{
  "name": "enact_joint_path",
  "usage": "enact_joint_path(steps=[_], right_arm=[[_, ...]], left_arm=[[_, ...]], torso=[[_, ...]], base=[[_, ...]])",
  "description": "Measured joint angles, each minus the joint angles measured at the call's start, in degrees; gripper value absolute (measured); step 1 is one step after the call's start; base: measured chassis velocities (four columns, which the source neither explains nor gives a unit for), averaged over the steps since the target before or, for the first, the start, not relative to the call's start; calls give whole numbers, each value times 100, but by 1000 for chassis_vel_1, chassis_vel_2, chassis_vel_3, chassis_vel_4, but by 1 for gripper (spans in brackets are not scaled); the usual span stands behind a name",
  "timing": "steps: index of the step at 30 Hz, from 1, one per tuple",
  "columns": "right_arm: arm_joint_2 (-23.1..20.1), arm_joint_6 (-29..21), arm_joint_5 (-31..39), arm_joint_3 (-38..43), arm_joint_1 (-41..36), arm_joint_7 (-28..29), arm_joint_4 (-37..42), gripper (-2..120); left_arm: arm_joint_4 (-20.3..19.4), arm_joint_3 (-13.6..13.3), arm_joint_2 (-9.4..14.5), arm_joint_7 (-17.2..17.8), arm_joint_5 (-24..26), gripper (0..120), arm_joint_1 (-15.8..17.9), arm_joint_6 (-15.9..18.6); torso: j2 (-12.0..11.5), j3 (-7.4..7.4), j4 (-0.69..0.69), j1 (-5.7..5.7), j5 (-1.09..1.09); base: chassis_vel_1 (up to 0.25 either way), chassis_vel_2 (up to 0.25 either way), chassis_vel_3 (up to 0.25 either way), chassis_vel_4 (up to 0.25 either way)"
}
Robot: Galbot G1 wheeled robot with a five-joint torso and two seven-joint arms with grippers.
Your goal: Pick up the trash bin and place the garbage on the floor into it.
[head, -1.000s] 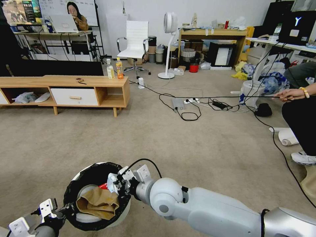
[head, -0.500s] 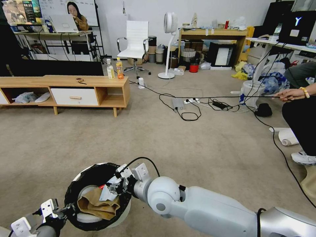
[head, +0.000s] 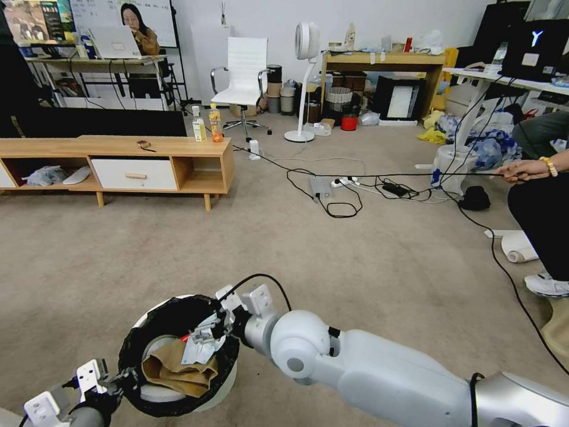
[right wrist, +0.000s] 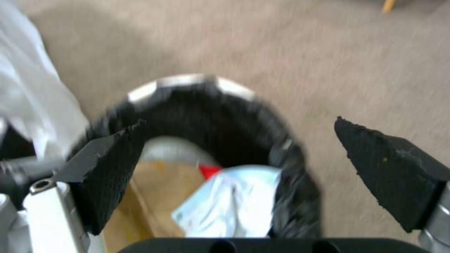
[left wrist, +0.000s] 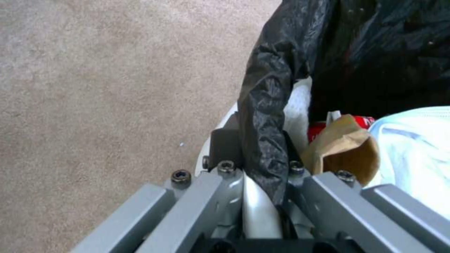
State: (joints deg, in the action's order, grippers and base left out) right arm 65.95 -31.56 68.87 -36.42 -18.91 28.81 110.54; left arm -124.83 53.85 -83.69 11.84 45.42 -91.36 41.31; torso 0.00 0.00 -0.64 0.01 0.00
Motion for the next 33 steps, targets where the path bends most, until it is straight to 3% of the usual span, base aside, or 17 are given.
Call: enact_joint_path(steps=[7, 9, 15, 17, 18, 20, 24, 27, 29, 32, 33], right_arm=[[-239, 167, -22, 754, -45, 2, 419, 100], [-509, 386, -141, 1406, -195, -76, 692, 100], [-858, 822, -285, 2077, -478, -259, 937, 100], [-1249, 1481, -590, 2692, -881, -413, 1223, 100], [-1249, 1481, -590, 2692, -881, -413, 1223, 100], [-1532, 1968, -858, 3269, -1230, -555, 1422, 100], [-1667, 2243, -965, 3838, -1466, -591, 1582, 100], [-1633, 2483, -992, 4236, -1513, -615, 1650, 100], [-1563, 2686, -1055, 4634, -1567, -621, 1693, 100], [-1567, 2749, -1160, 4914, -1718, -551, 1737, 100], [-1591, 2813, -1295, 5203, -1956, -482, 1791, 100]], left_arm=[[21, 55, 26, 0, 1, 2, -3, -1], [22, 77, 39, 2, 5, 2, -17, -1], [5, 80, 62, 26, 22, 2, -26, 0], [2, 80, 82, 50, 62, 2, -15, 8], [2, 80, 82, 50, 62, 2, -15, 8], [46, 82, 104, 60, 76, 2, -12, 14], [62, 92, 115, 64, 101, 2, -29, 19], [-93, 201, 70, 72, 150, 2, -132, 20], [-421, 396, -9, 92, 239, 2, -267, 20], [-598, 458, -32, 126, 300, 2, -309, 19], [-761, 499, -56, 133, 333, 2, -375, 19]], torso=[[0, 0, 0, 0, 1], [0, 0, 0, 0, 1], [0, 0, -1, 0, 1], [0, 0, -1, 0, 2], [0, 0, -1, 0, 2], [0, 0, -3, 0, 2], [0, 0, -4, 0, 1], [0, 0, -1, 0, 0], [0, 0, 6, 0, 1], [1, -1, 4, 0, 1], [1, -1, -2, 0, 1]], base=[[0, 0, 0, 0], [0, 0, 0, 0], [0, 0, 0, 0], [0, 0, 0, 0], [0, 0, 0, 0], [0, 0, 0, 0], [0, 0, 0, 0], [0, 0, 0, 0], [0, 0, 0, 0], [0, 0, 0, 0], [0, 0, 0, 0]])
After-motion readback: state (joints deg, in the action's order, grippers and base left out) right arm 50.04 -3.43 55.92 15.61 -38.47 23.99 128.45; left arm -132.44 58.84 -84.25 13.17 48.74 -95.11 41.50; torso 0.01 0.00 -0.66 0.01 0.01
